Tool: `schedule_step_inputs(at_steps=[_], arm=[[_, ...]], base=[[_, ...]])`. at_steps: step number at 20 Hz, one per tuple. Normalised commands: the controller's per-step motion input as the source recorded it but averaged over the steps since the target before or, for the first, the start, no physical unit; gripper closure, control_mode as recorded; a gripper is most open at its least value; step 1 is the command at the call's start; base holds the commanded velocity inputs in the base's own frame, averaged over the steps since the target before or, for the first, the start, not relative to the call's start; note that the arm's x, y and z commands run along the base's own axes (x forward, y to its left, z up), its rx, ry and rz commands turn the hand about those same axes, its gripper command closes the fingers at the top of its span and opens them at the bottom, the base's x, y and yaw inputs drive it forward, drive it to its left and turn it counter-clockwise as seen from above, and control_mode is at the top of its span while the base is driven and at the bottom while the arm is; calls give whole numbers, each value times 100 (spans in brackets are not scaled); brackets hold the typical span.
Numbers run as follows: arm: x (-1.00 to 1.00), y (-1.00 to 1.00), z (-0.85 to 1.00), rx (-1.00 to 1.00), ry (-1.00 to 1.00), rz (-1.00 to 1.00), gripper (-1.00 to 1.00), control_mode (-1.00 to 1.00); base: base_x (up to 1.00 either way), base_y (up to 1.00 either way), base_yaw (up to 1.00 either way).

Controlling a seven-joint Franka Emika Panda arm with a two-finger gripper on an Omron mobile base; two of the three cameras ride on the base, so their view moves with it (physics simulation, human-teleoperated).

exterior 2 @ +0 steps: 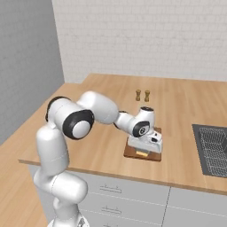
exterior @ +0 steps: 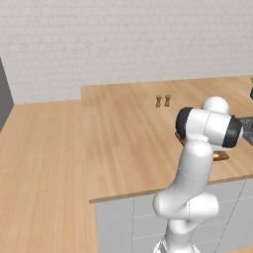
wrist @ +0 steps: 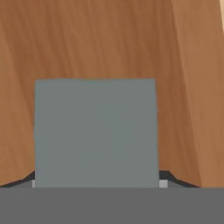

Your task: Pick up the sponge from the counter and clean the cutting board by briefly scrubbing or pressing down on the cutting board. Once finished, release the sponge.

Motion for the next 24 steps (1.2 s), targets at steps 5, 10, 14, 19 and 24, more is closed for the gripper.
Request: schedule_step_inputs(at_steps=[5,10,14,19,24], arm=[[-30,8,-9,0,4,0,100,-100],[23,1,0,0,-7,0,100,-100],[62,0,1,0,-6,0,100,-100],[79,0,9,1,-2,0,100,-100],[80,1,9,1,-1,0,100,-100]], base=[[0,0,0],[0,0,0],[0,0,0],[0,0,0],[0,0,0]])
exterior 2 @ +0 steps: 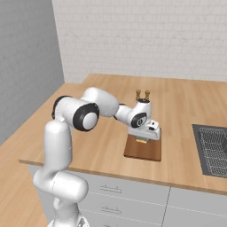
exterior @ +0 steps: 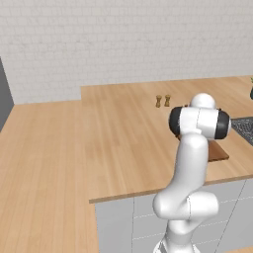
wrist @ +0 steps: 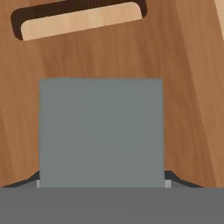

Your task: Pick up the sponge from the counter and clean the cutting board by briefly scrubbing or pressing down on the cutting board. Once finished, release the sponge.

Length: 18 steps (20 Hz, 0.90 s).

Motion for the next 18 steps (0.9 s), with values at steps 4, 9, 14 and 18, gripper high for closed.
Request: schedule_step_inputs(at_steps=[4,9,14,18], arm=[[44,10,3,0,0,0,100,-100],[-5,22,-1,0,1,0,100,-100],[-51,24,-21,-2,5,0,100,-100],[-72,5,-37,-3,7,0,100,-100]], base=[[0,0,0],[0,0,0],[0,0,0],[0,0,0]])
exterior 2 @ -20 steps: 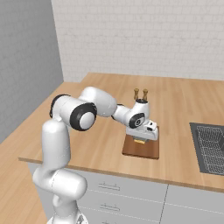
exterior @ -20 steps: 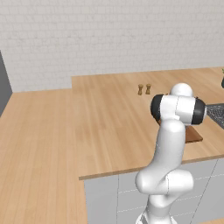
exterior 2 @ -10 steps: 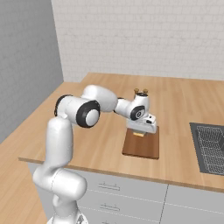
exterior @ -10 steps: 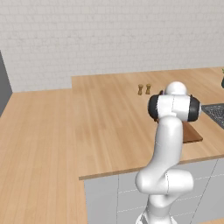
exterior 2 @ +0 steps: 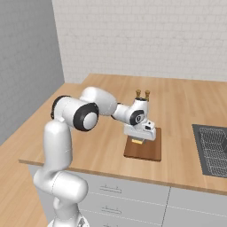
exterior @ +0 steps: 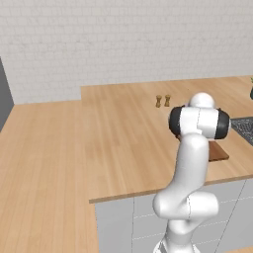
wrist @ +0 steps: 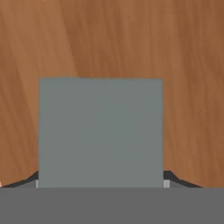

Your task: Pick up the sponge from the counter and clean the cutting board by briefly scrubbing or pressing down on the cutting board. Once finished, release the sponge.

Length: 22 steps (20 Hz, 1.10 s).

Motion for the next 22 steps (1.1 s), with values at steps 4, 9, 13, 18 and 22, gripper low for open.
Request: schedule_step_inputs(at_steps=[4,9,13,18,22], arm=[[-87,0,-36,-3,5,0,100,-100],[-98,-9,-13,0,4,0,100,-100],[-100,-14,-9,0,3,0,100,-100],[-28,-2,2,0,0,0,100,-100],[52,0,19,0,5,0,100,-100]], base=[[0,0,0],[0,0,0],[0,0,0],[0,0,0],[0,0,0]])
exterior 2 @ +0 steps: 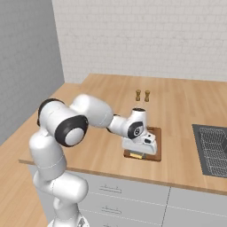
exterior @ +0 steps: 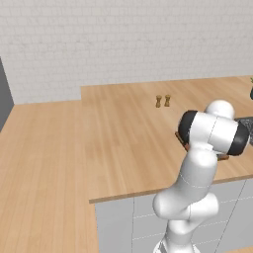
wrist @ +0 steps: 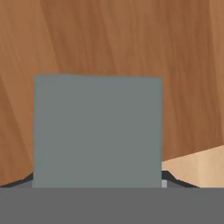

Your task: Pick up the sponge from the counter and clean the cutting board by briefly scrubbing or pressing down on the cutting board. Once finished, release the sponge.

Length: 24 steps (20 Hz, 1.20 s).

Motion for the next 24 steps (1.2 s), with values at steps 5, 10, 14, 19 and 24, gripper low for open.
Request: schedule_step_inputs(at_steps=[5,10,14,19,24], arm=[[64,0,25,0,5,0,100,-100],[71,0,2,0,-1,0,100,-100],[71,0,0,0,-12,0,100,-100],[64,0,-1,0,-14,0,100,-100],[15,0,-21,0,-3,0,100,-100]], base=[[0,0,0],[0,0,0],[0,0,0],[0,0,0],[0,0,0]])
